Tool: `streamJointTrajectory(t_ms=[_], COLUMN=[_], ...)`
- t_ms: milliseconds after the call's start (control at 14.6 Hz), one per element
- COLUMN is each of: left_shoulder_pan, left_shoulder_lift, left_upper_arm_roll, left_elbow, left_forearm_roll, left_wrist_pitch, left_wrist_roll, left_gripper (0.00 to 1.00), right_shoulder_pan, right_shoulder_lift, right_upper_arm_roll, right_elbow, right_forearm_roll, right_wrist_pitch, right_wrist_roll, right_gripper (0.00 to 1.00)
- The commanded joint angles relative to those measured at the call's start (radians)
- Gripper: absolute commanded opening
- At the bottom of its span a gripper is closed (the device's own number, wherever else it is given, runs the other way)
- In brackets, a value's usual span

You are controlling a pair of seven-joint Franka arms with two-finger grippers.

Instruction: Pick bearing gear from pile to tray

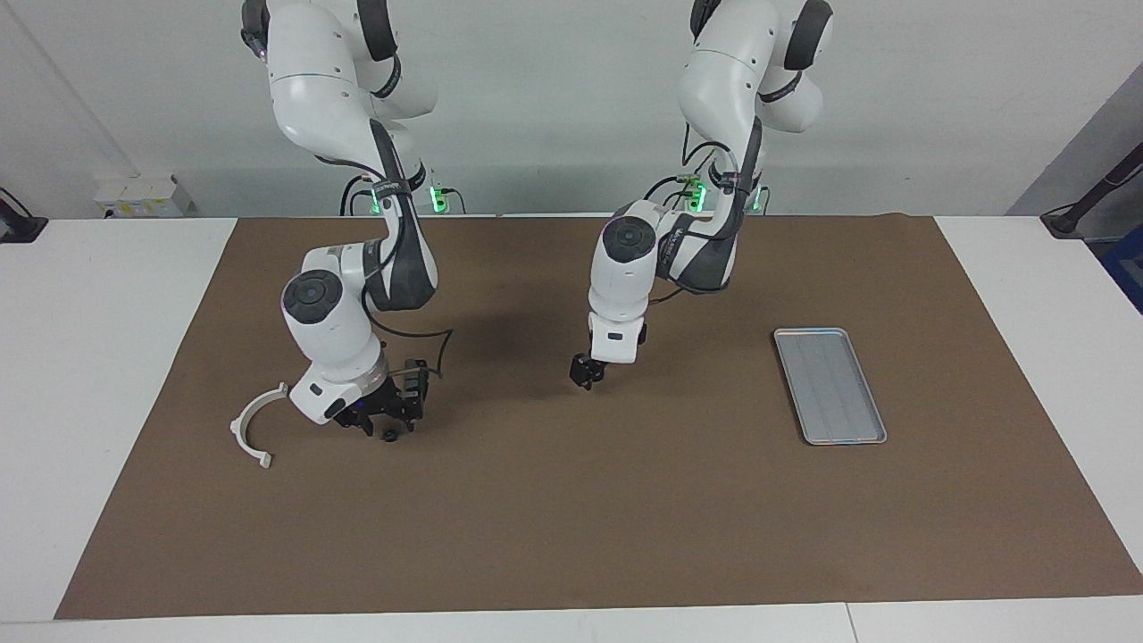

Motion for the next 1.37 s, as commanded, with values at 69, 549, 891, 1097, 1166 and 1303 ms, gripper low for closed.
streamJointTrajectory(t_ms=[69,549,891,1097,1166,1303], left_shoulder_pan=[-0.005,-0.028,-0.031,-0.031,-0.031,-0.029], left_shoulder_lift=[-0.018,-0.012,-0.009,-0.007,-0.007,-0.004], left_upper_arm_roll=[-0.002,0.0,0.0,0.0,0.0,0.001], left_elbow=[-0.035,-0.049,-0.057,-0.057,-0.057,-0.057], left_forearm_roll=[0.014,0.013,0.013,0.013,0.014,0.016], left_wrist_pitch=[0.033,0.035,0.046,0.047,0.049,0.05], left_wrist_roll=[-0.005,-0.013,-0.013,-0.012,-0.012,-0.01], left_gripper=[1.0,1.0,0.92,0.91,0.89,0.85], right_shoulder_pan=[-0.014,-0.026,-0.038,-0.032,-0.027,-0.021], right_shoulder_lift=[-0.01,-0.003,0.01,0.01,0.01,0.01], right_upper_arm_roll=[0.008,0.008,0.008,0.008,0.008,0.008], right_elbow=[-0.032,-0.049,-0.051,-0.052,-0.052,-0.052], right_forearm_roll=[0.013,0.013,0.013,0.013,0.013,0.013], right_wrist_pitch=[0.023,0.064,0.084,0.084,0.083,0.083], right_wrist_roll=[-0.029,-0.057,-0.081,-0.075,-0.071,-0.063], right_gripper=[0.64,0.64,0.63,0.63,0.62,0.53])
